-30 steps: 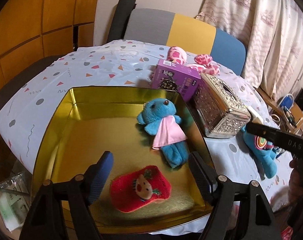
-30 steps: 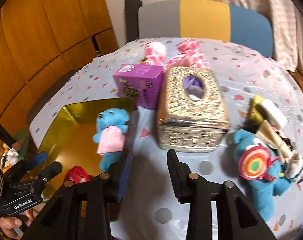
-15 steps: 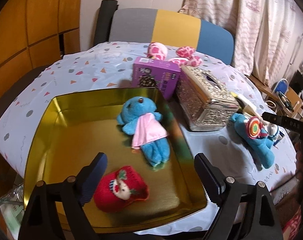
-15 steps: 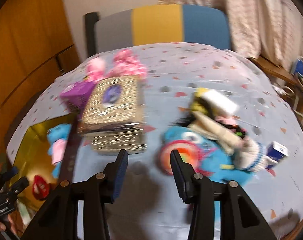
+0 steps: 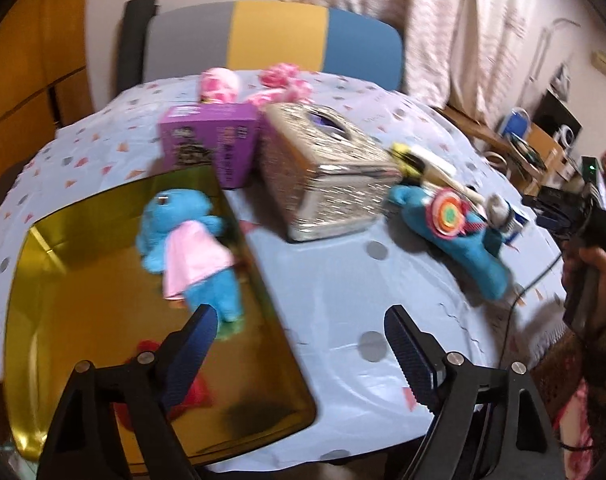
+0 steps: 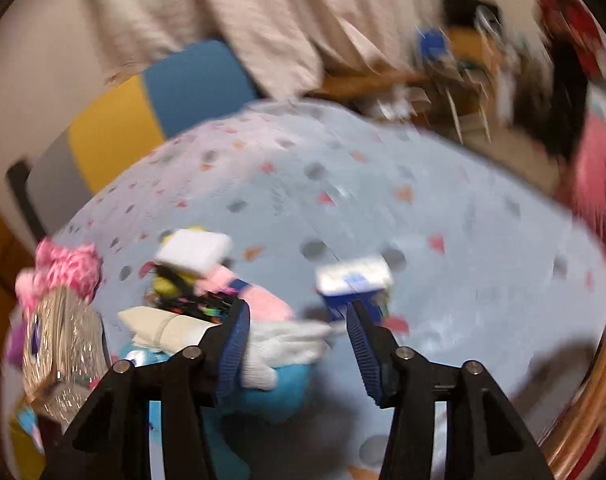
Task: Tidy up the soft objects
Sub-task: 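Move the right tool back to the pile and grasp the white knit glove, then grasp the beige mesh roll with the left tool while the right tool holds the glove, then carry the beige mesh roll into the gold tray and open the left tool, then carry the white knit glove to the gold tray and open the right tool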
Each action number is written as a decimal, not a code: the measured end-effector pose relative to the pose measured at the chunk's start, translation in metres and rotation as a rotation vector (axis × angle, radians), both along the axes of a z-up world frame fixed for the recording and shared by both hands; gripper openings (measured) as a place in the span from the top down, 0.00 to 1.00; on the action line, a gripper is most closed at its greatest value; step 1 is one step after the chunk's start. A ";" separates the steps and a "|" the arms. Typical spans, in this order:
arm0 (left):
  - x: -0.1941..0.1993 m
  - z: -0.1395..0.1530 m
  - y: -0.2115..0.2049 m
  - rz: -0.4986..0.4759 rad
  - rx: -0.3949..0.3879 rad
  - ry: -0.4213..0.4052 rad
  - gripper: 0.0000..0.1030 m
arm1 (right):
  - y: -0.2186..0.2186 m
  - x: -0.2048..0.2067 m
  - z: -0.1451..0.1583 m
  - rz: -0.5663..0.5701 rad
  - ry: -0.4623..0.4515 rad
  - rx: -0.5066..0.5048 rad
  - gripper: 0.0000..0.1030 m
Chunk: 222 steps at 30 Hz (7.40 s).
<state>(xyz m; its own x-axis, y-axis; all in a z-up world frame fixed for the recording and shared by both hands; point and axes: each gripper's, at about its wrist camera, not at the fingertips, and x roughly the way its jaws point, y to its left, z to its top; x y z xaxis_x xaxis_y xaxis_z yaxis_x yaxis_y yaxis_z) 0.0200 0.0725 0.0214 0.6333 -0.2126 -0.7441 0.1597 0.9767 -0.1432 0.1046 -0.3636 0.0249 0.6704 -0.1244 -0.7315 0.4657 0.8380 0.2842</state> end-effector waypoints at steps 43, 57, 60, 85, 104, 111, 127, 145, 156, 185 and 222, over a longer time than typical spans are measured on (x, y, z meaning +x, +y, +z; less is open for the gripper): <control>0.222 -0.026 -0.248 -0.191 -0.220 0.300 0.80 | -0.035 -0.010 -0.017 -0.006 -0.137 0.344 0.47; 0.148 0.061 -0.214 -0.409 -0.238 0.008 0.94 | -0.037 -0.012 -0.019 -0.029 -0.127 0.342 0.48; 0.122 0.069 -0.191 -0.449 -0.243 0.024 0.94 | -0.033 -0.008 -0.020 0.003 -0.109 0.346 0.48; 0.052 -0.036 -0.092 -0.199 -0.166 0.259 0.39 | 0.051 0.040 -0.028 0.285 0.141 -0.065 0.56; 0.049 -0.073 -0.129 -0.225 0.035 0.177 0.67 | 0.053 0.042 -0.028 0.294 0.143 -0.080 0.57; 0.029 -0.041 -0.118 -0.271 -0.015 0.078 0.67 | 0.053 0.041 -0.027 0.293 0.138 -0.086 0.61; 0.042 0.024 0.115 0.245 -0.202 -0.008 0.67 | 0.059 0.039 -0.025 0.300 0.146 -0.130 0.61; 0.127 -0.061 0.167 0.372 -0.186 0.215 0.51 | 0.066 0.041 -0.027 0.314 0.166 -0.179 0.61; 0.101 -0.043 0.170 0.458 -0.135 0.132 0.35 | 0.066 0.041 -0.026 0.312 0.163 -0.185 0.61; 0.011 -0.016 0.122 0.438 -0.039 0.018 0.20 | 0.094 0.000 0.038 0.421 -0.094 -0.150 0.65; -0.014 -0.009 0.160 0.518 -0.079 -0.031 0.16 | 0.421 -0.066 -0.019 1.366 0.044 -0.307 0.47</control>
